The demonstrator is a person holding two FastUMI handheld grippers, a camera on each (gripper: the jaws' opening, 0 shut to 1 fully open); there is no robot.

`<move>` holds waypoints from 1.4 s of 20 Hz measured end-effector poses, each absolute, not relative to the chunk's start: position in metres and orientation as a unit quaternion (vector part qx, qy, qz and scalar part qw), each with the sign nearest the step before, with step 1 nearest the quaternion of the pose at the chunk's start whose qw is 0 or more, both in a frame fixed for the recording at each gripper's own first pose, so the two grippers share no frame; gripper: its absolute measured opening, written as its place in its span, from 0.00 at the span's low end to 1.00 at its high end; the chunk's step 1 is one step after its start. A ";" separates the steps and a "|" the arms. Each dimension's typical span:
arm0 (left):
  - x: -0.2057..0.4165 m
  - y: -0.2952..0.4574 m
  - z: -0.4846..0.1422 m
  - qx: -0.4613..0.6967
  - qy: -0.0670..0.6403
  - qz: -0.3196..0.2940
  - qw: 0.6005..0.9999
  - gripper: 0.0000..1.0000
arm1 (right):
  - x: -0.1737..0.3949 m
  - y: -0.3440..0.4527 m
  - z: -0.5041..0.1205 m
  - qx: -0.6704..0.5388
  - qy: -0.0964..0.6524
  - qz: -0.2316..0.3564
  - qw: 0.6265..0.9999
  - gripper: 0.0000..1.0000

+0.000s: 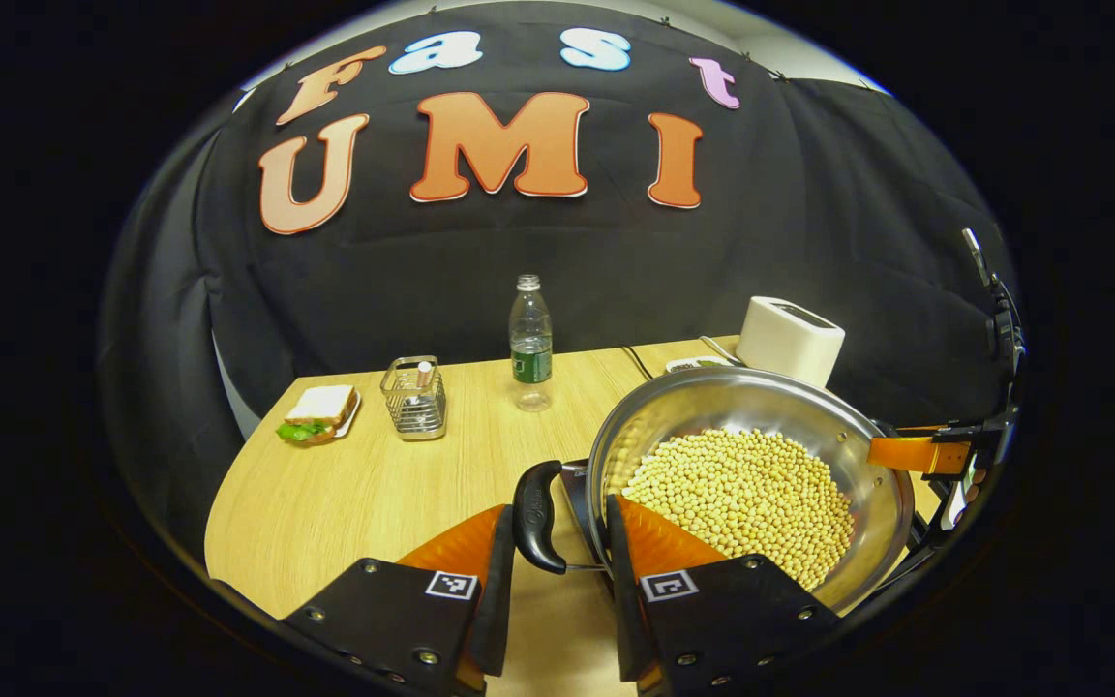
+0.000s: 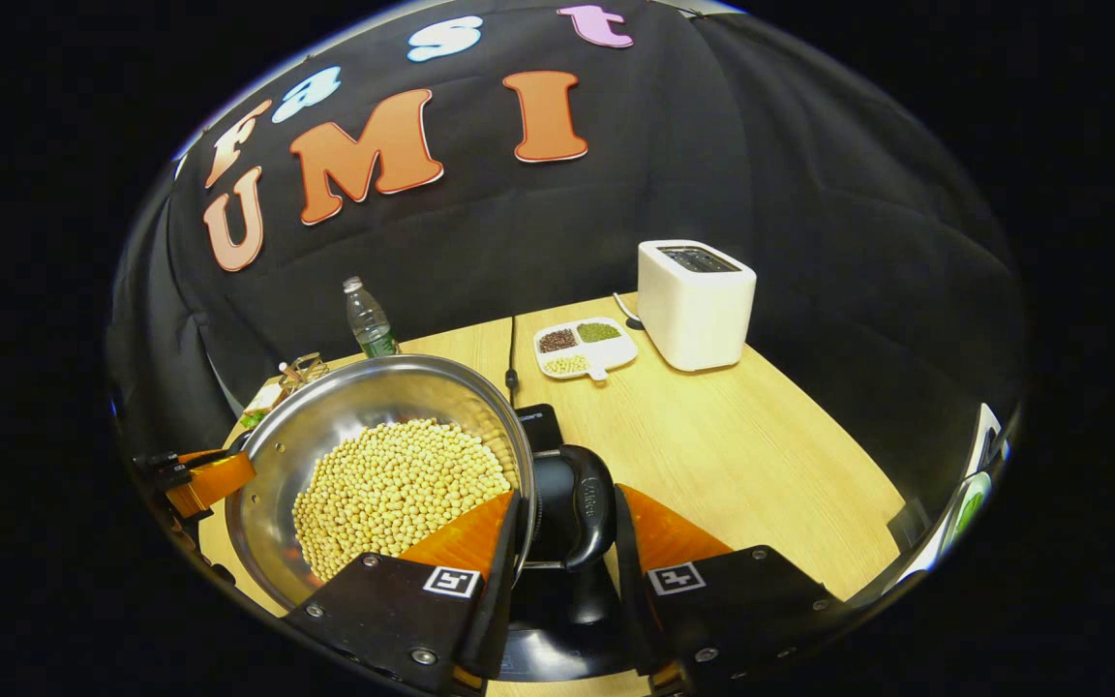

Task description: First push the handle of the pot to place it horizontally, then grasp the pot with both hands and set it on the induction cooktop.

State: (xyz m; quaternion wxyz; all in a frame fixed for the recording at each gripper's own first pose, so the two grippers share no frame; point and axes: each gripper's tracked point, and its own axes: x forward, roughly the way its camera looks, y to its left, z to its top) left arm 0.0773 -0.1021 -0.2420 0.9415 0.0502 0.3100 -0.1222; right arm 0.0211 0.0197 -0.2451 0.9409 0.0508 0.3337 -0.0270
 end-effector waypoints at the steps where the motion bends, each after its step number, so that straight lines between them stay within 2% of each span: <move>1: 0.077 -0.107 -0.245 0.051 0.313 -0.123 0.940 0.46 | 0.021 0.015 -0.247 0.051 0.336 -0.028 0.940 0.49; 16: 0.080 -0.123 -0.269 0.057 0.340 -0.117 0.932 0.46 | 0.032 0.006 -0.276 0.065 0.367 -0.023 0.928 0.49; 17: 0.081 -0.122 -0.271 0.054 0.340 -0.116 0.932 0.46 | 0.032 0.006 -0.277 0.066 0.368 -0.022 0.927 0.45; 18: 0.081 -0.121 -0.273 0.048 0.344 -0.115 0.931 0.46 | 0.033 0.005 -0.278 0.066 0.369 -0.021 0.927 0.50; 22: 0.076 -0.120 -0.286 0.028 0.369 -0.115 0.922 0.47 | 0.033 0.008 -0.274 0.078 0.367 -0.014 0.927 0.55; 23: 0.077 -0.121 -0.282 0.027 0.361 -0.119 0.925 0.48 | 0.034 0.007 -0.270 0.072 0.364 -0.012 0.929 0.52; 24: 0.081 -0.115 -0.270 0.041 0.344 -0.113 0.931 0.53 | 0.036 0.004 -0.264 0.062 0.356 -0.014 0.932 0.60; 25: 0.085 -0.106 -0.257 0.057 0.324 -0.100 0.939 0.58 | 0.035 0.005 -0.256 0.056 0.349 -0.013 0.936 0.55; 26: 0.088 -0.101 -0.243 0.068 0.311 -0.091 0.944 0.65 | 0.035 0.005 -0.246 0.052 0.341 -0.013 0.939 0.74; 27: 0.090 -0.100 -0.228 0.069 0.296 -0.083 0.949 0.76 | 0.038 0.005 -0.232 0.050 0.329 -0.014 0.943 0.80; 28: 0.092 -0.099 -0.210 0.065 0.280 -0.079 0.954 0.75 | 0.040 0.003 -0.214 0.046 0.315 -0.015 0.948 0.89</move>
